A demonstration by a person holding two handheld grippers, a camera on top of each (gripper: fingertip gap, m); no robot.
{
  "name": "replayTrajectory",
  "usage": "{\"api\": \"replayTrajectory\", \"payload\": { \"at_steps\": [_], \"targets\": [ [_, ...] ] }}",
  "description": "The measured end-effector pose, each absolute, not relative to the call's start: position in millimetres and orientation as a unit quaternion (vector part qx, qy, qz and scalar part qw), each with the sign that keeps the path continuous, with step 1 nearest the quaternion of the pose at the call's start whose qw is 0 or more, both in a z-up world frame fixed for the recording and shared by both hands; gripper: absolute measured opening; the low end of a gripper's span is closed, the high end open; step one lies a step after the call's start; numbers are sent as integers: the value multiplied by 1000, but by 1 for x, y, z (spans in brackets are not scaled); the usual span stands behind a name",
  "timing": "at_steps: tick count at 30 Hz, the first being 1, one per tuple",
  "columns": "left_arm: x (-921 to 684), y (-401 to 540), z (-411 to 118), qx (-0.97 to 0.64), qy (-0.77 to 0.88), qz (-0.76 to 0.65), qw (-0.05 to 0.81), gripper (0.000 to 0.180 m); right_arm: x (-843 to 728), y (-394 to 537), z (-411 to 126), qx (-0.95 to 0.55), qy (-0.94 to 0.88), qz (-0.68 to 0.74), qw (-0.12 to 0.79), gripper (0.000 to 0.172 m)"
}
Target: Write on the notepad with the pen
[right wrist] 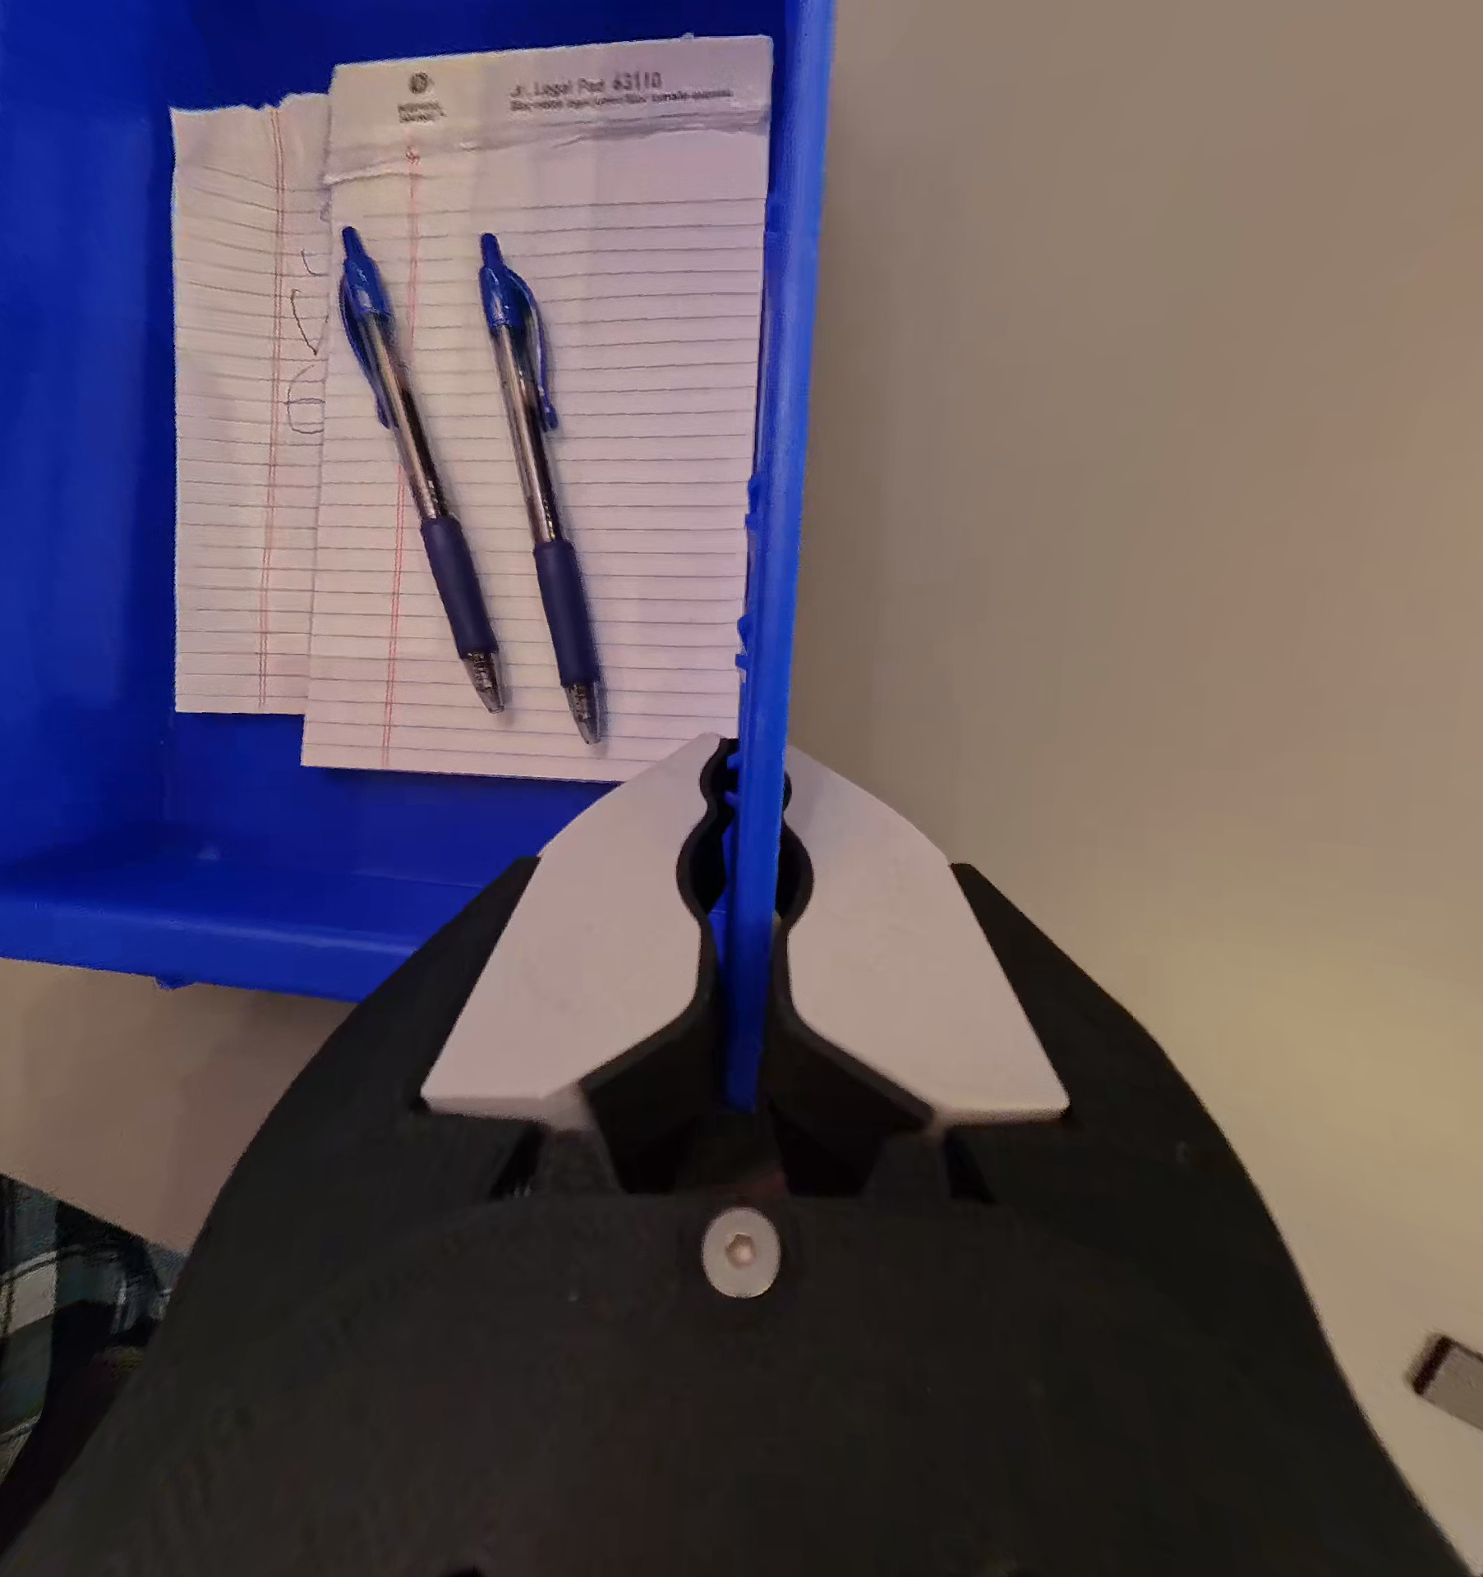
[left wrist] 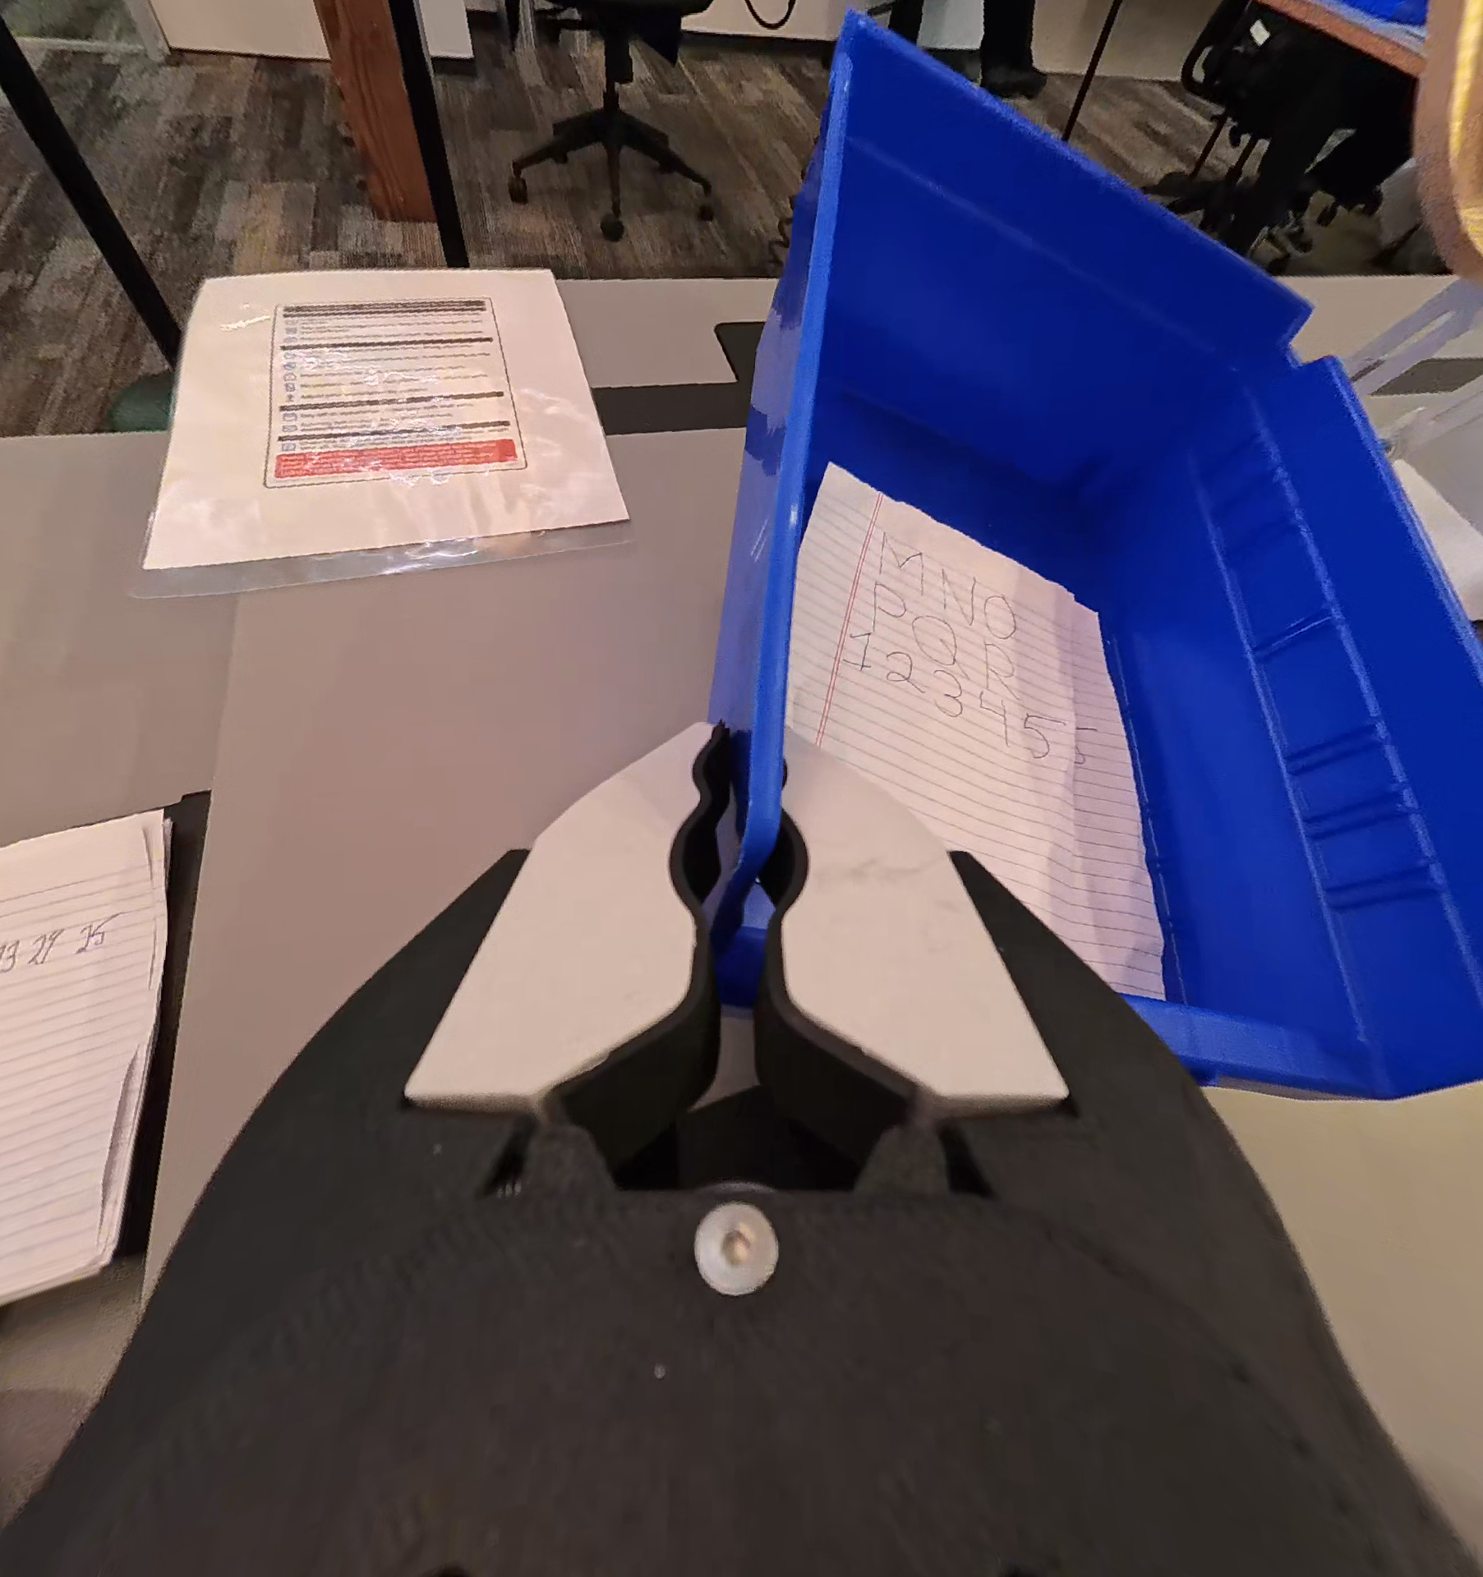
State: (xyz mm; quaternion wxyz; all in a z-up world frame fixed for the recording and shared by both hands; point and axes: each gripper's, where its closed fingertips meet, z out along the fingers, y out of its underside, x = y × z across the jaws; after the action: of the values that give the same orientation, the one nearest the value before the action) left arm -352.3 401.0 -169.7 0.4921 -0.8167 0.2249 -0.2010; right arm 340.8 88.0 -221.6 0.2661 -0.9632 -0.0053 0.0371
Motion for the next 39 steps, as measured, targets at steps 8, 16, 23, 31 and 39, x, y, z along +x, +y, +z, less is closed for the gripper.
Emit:
{"api": "replayTrajectory", "payload": {
  "at_steps": [8,16,23,31,39],
  "targets": [
    [-358,381,-164,-807,221,-213,505,5,317,61,-231,-961,9,46,271,6],
    [-363,369,-157,-799,217,-213,518,5,287,49,-237,-957,7,57,285,6],
    [-371,358,-155,-797,200,-220,525,5,252,60,-237,-955,-25,67,288,5],
    [-382,348,-159,-799,186,-220,528,5,189,86,-238,-951,-90,82,283,5],
    [-396,339,-159,-798,171,-219,535,5,174,75,-218,-918,-244,116,289,44]
  ]
}}
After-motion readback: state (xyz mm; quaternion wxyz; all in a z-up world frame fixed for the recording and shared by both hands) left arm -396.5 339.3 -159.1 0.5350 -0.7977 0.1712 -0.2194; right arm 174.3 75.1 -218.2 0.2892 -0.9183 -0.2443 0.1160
